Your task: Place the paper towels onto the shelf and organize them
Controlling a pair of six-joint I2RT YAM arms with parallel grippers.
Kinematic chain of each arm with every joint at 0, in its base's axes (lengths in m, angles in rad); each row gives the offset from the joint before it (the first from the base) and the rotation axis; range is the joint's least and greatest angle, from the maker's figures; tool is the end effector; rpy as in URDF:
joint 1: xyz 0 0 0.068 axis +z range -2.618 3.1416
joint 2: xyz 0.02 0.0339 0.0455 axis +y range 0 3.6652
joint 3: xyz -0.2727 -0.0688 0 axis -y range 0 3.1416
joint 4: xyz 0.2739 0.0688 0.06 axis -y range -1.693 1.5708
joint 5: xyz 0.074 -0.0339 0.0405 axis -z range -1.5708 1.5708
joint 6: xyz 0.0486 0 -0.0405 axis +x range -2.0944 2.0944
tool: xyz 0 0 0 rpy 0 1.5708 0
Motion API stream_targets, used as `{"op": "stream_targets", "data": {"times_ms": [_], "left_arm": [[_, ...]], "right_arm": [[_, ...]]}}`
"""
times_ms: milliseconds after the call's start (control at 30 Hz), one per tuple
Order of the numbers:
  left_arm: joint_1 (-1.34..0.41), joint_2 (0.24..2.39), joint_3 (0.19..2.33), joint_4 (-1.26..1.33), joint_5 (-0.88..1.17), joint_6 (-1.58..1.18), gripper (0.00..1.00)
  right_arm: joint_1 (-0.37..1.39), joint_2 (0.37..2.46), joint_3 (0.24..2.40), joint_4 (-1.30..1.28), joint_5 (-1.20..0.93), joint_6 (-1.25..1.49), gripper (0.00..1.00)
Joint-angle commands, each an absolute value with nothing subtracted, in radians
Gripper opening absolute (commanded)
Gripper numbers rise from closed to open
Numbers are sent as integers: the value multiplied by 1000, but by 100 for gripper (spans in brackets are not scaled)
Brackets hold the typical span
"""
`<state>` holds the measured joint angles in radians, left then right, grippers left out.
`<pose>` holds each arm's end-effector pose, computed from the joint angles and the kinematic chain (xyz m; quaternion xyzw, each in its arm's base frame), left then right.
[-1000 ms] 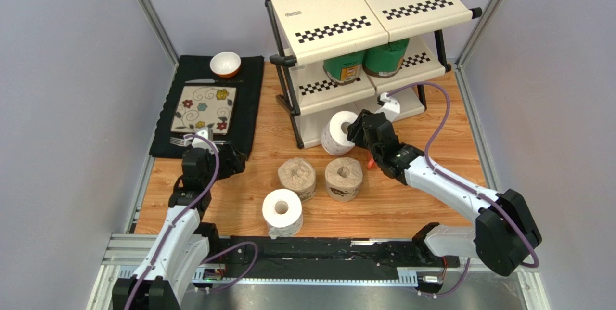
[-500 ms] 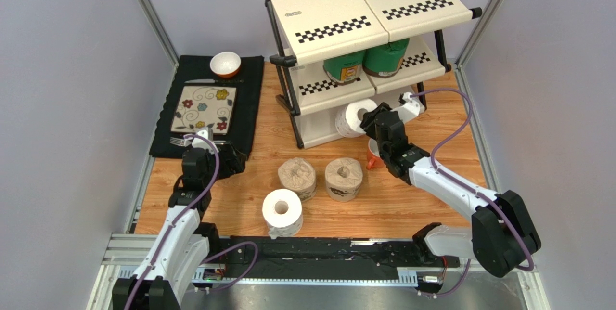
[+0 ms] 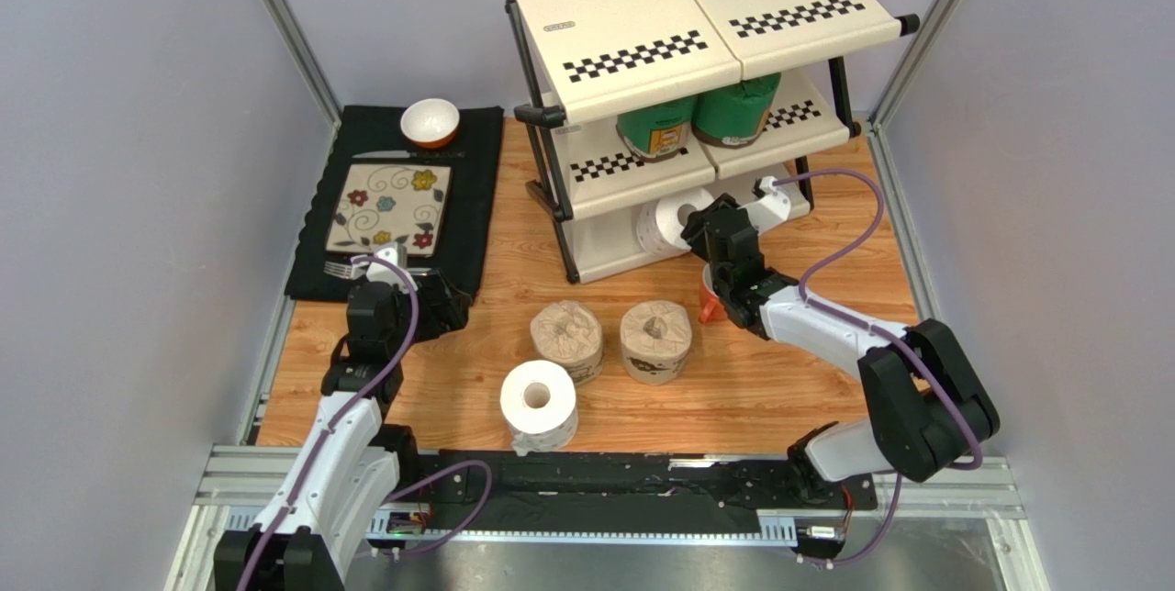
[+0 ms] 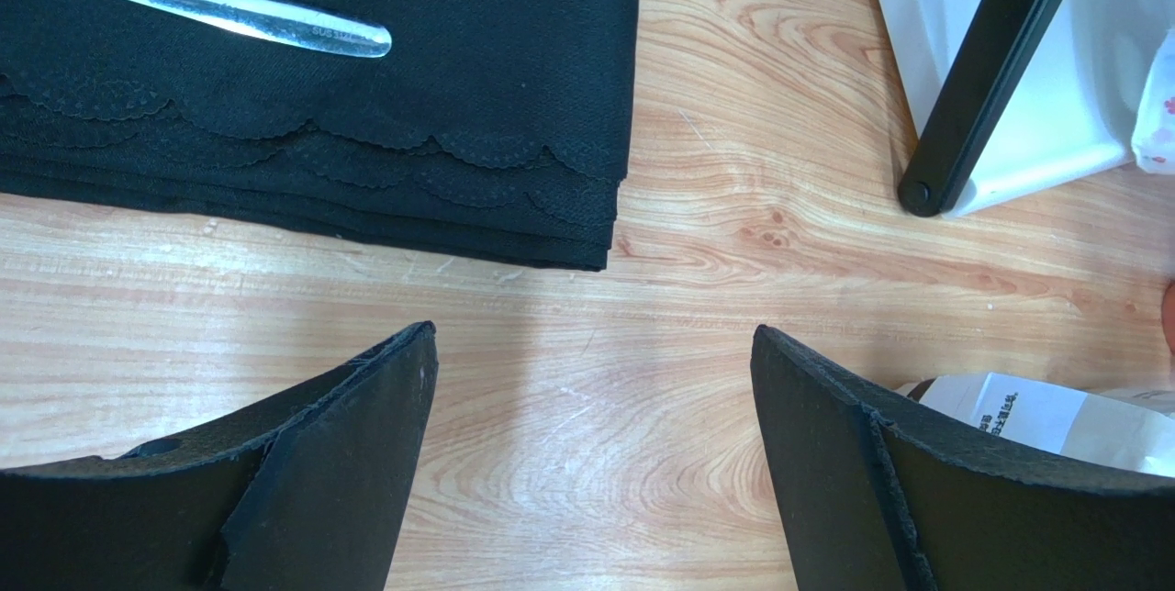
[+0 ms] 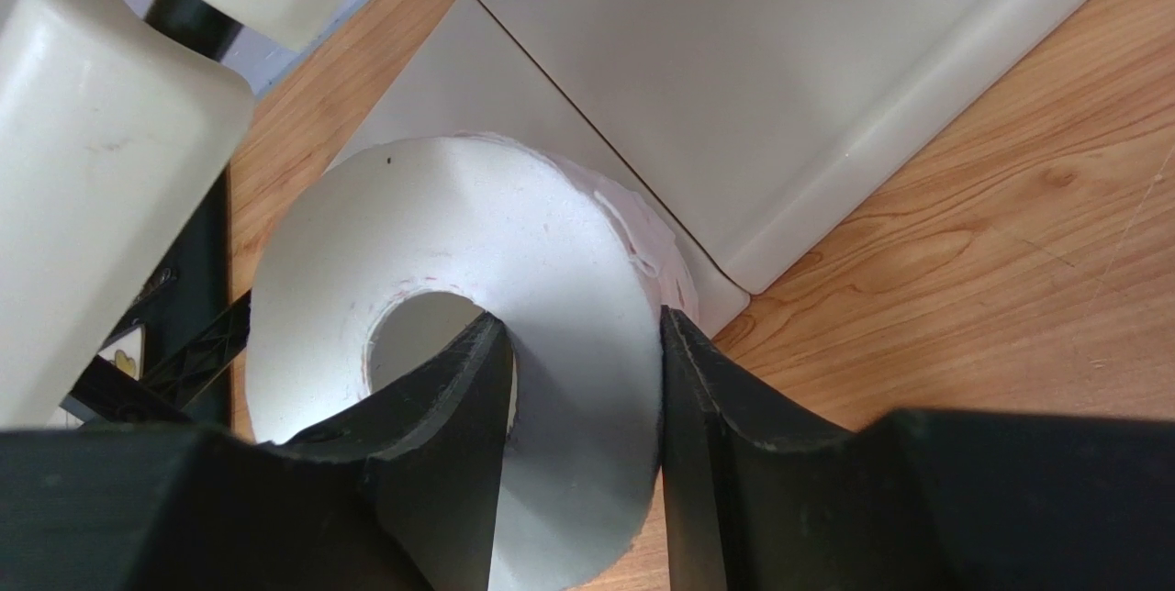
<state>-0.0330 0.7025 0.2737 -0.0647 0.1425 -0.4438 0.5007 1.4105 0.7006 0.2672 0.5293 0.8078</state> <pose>0.1931 -0.0133 0.1725 -0.1389 0.8457 -0.1802 0.4828 0.2996 0.1360 0.2000 0.2629 0.7847 0.1386 0.5440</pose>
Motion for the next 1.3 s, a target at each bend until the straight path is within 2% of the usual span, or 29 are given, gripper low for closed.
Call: {"op": "stream_targets", "data": {"times_ms": [0,633,933,1267], "left_arm": [[-29,696,284,-35,153,-454,92],[-29,709,278,-28,158,-457,92],[-29,710,276,-28,161,-457,92],[-29,710,278,-28,163,-457,92]], "right_arm": [[495,1417,767,405,552,812,41],[492,1540,773,515,551,844,42],[492,1508,770,500,537,811,66],[492,1445,739,494,502,798,68]]}}
